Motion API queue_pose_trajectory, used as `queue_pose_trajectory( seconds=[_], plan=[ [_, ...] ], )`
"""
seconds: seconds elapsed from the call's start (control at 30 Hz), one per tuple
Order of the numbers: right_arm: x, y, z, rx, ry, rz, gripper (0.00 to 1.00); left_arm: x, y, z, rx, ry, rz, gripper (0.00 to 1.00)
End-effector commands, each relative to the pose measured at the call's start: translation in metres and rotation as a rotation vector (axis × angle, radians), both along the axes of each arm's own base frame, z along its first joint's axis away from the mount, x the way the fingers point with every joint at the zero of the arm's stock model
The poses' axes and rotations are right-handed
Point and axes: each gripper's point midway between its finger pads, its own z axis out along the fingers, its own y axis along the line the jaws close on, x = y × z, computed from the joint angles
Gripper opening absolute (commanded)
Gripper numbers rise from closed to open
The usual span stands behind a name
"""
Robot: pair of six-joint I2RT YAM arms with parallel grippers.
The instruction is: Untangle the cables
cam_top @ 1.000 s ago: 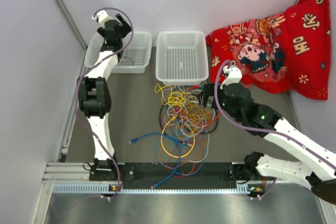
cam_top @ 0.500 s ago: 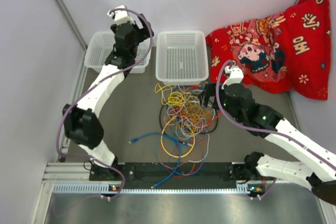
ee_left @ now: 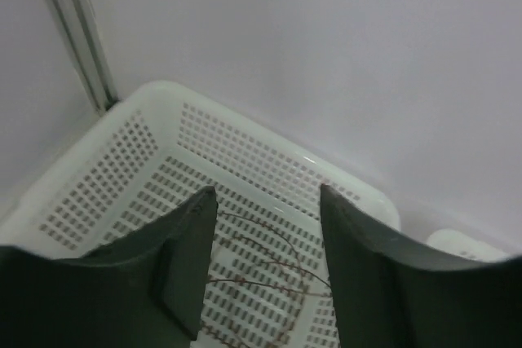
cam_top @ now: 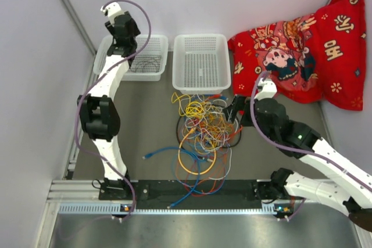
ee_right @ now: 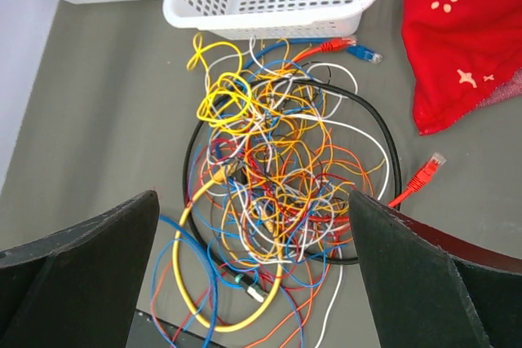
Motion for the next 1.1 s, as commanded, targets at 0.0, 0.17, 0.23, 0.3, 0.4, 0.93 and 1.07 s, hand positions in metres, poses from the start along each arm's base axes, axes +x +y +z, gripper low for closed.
queue_pose_trajectory(
  seconds=[0.0,0.17,0.23,0.3,0.4,0.93,1.07],
  plan=[
    [0.011,0.005,0.001,-0.016,-0.005,-0.012,0.99,0.001,-0.022,0.010,-0.073,0.039,-0.091,0.78],
    [0.017,0.018,-0.010,-0.060,0.023,0.023,0.99,-0.045,-0.073,-0.035,-0.262,0.155,-0.259,0.93],
    [0.018,0.020,-0.012,-0.060,0.028,0.025,0.99,-0.080,-0.115,-0.078,-0.267,0.238,-0.340,0.94],
    [0.017,0.020,-0.015,-0.061,0.034,0.027,0.99,-0.121,-0.141,-0.095,-0.247,0.272,-0.395,0.96],
    [0.017,0.012,-0.019,-0.067,0.036,-0.011,0.99,-0.180,-0.190,-0.113,-0.210,0.317,-0.501,0.99],
    [0.002,0.003,-0.045,-0.042,0.094,-0.018,0.99,-0.316,-0.310,-0.222,-0.254,0.696,-0.888,0.91],
    [-0.001,0.001,-0.047,-0.032,0.098,-0.022,0.99,-0.325,-0.323,-0.247,-0.252,0.779,-0.913,0.85]
  ],
)
